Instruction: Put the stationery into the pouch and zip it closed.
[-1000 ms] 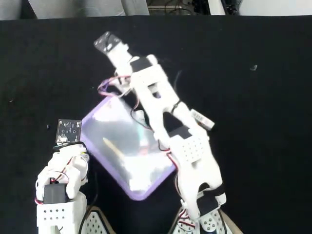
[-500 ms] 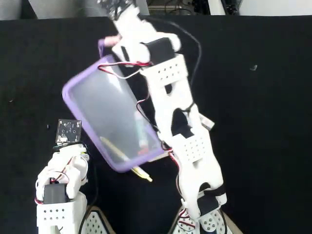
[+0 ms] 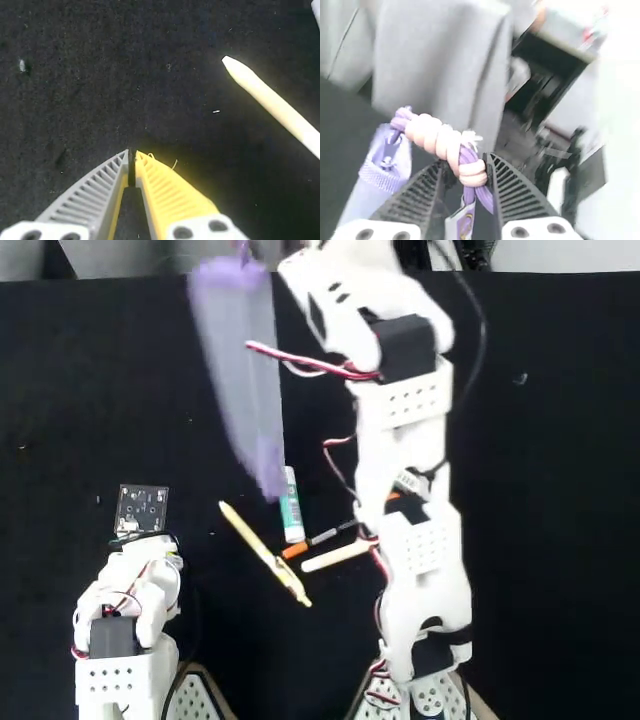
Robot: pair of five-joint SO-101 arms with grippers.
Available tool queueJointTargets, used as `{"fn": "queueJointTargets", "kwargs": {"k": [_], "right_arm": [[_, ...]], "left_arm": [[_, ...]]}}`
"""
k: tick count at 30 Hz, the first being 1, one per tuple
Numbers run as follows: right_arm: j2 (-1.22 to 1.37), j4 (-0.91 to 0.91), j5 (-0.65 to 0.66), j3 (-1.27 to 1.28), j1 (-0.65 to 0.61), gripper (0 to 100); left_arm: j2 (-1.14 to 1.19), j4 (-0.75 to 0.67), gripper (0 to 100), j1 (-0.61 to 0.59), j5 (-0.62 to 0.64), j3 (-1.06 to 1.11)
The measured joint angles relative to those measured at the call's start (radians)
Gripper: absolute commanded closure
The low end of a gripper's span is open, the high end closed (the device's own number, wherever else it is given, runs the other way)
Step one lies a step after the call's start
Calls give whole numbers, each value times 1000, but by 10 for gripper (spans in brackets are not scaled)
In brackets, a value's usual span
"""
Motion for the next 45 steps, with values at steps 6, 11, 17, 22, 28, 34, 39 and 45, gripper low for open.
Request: {"fn": "queueJointTargets", "kwargs": {"k": [6, 11, 17, 22, 28, 34, 39, 45], "right_arm": [[-6, -161, 0, 0, 49, 960], [-6, -189, 0, 0, 98, 960], [-5, -189, 0, 0, 176, 960], [51, -190, 0, 0, 235, 960], [87, -138, 0, 0, 239, 960], [91, -35, 0, 0, 183, 960], [91, 80, 0, 0, 112, 960], [91, 216, 0, -8, 92, 960]], "left_arm": [[0, 0, 970, 0, 0, 0], [0, 0, 970, 0, 0, 0], [0, 0, 970, 0, 0, 0], [0, 0, 970, 0, 0, 0], [0, 0, 970, 0, 0, 0], [0, 0, 970, 0, 0, 0], [0, 0, 970, 0, 0, 0], [0, 0, 970, 0, 0, 0]]}}
